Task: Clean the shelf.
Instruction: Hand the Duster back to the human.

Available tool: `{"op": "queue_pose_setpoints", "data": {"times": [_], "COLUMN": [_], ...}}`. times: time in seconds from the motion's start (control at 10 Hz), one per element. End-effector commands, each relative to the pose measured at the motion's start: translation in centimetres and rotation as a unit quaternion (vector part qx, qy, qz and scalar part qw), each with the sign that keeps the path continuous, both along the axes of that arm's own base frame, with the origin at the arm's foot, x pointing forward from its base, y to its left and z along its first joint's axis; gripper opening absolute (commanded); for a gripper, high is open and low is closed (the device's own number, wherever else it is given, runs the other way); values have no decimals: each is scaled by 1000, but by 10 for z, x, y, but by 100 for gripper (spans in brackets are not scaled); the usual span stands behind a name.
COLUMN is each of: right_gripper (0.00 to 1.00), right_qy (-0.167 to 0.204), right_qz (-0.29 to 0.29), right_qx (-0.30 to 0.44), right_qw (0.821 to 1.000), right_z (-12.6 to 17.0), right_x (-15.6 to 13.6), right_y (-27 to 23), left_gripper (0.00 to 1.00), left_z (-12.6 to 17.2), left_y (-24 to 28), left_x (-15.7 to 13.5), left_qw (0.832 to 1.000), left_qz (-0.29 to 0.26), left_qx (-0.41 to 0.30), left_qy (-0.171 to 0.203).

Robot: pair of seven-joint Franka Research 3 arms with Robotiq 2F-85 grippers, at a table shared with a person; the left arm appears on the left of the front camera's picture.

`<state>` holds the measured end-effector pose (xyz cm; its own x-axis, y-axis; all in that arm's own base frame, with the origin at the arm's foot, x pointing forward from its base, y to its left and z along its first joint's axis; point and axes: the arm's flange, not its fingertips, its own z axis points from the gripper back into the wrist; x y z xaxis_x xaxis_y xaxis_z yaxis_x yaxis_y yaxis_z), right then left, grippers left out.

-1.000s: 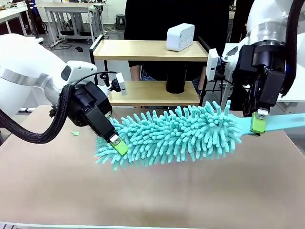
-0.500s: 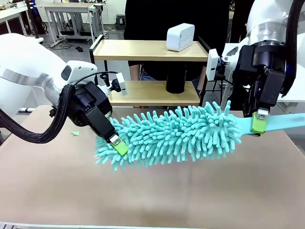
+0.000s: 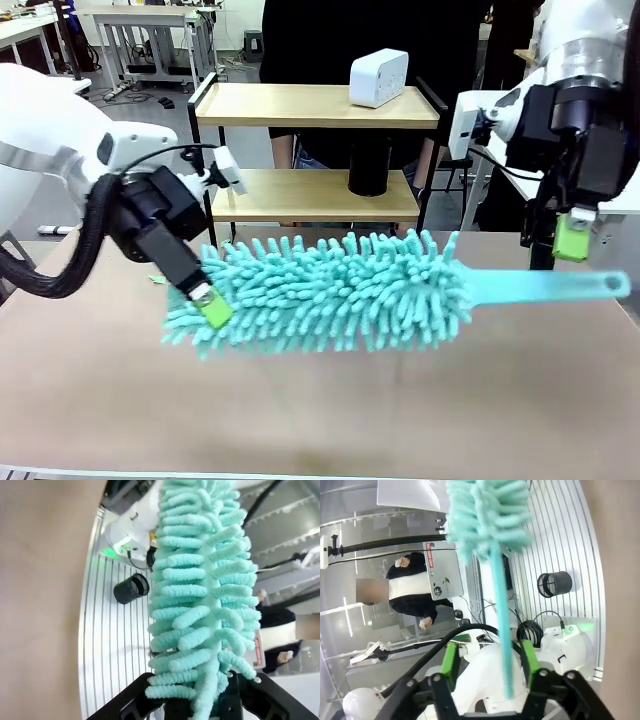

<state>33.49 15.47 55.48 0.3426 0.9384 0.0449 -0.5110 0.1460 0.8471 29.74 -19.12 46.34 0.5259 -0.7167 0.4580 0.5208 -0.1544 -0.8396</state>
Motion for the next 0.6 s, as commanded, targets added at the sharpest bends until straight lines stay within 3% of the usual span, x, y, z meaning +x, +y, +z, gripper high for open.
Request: {"op": "queue_pose_setpoints", "data": {"times": [0.0, 0.1, 0.2, 0.3, 0.4, 0.5], "right_gripper": [97, 100, 100, 100, 100, 100], "right_qy": [-19, -29, -30, -20, -8, -1], "right_qz": [-53, -108, -169, -217, -252, -262], "right_qx": [38, 59, 84, 110, 135, 151], "right_qw": [998, 992, 981, 970, 958, 953], "right_z": [1, 5, 4, -3, -15, -27], "right_x": [-12, -19, -28, -38, -49, -56], "right_y": [-42, -72, -104, -131, -151, -161], "left_gripper": [0, 0, 0, 0, 0, 0], "left_z": [11, 16, 21, 25, 23, 17], "left_y": [47, 83, 127, 170, 211, 237], "left_x": [-2, -4, -4, -1, 6, 14], "left_qw": [999, 995, 986, 963, 918, 876], "left_qz": [7, 69, 128, 235, 358, 441], "left_qx": [-46, -64, -106, -134, -162, -180], "left_qy": [-17, -27, -14, 11, 49, 72]}}
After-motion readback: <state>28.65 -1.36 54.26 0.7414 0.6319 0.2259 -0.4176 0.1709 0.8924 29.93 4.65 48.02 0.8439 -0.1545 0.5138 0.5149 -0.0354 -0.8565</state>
